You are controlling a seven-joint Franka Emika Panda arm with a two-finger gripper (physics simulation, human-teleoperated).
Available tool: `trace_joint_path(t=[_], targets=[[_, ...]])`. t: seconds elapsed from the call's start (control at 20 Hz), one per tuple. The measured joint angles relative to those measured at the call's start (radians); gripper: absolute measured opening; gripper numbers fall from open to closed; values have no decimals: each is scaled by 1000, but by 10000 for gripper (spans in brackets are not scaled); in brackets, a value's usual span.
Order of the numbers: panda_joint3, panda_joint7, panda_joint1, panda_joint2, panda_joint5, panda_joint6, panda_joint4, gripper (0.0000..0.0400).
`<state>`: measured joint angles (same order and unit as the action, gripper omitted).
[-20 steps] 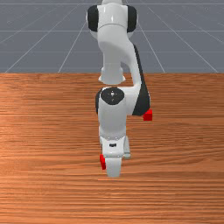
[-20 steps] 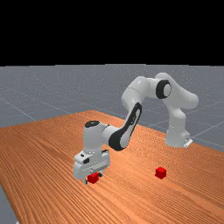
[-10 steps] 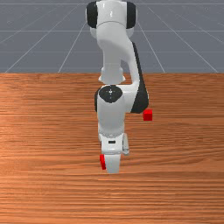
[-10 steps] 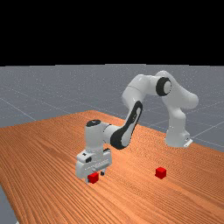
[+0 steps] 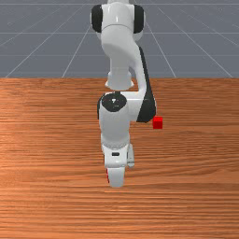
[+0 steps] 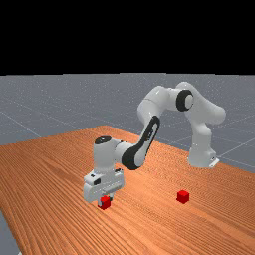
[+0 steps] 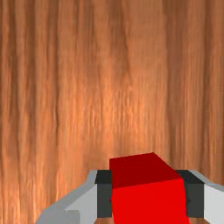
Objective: Stack all the cube
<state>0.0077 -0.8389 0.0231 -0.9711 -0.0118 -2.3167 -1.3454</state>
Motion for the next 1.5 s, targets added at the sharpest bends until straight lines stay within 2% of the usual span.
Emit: trace_joint_path(t=[0.15,0.3,0.4,0.6,0.85,1.1,1.15,1.25,1.3,1.5], targets=[[1,-2,1,22,-1,-73,-47,199],[1,-2,1,61,-2,-78,-81,199],[9,-9,8,71,-9,-19,-59,199],[1,4,1,112,-4,11,-71,199],[34,-31,28,155,-42,50,-73,199],[-6,66,-47,155,14,47,-73,199],[10,59,-44,167,-3,2,-103,199],[14,70,-58,181,-2,-6,-130,199],[14,70,-59,210,-2,-44,-186,199],[13,120,-98,207,6,-51,-183,199]])
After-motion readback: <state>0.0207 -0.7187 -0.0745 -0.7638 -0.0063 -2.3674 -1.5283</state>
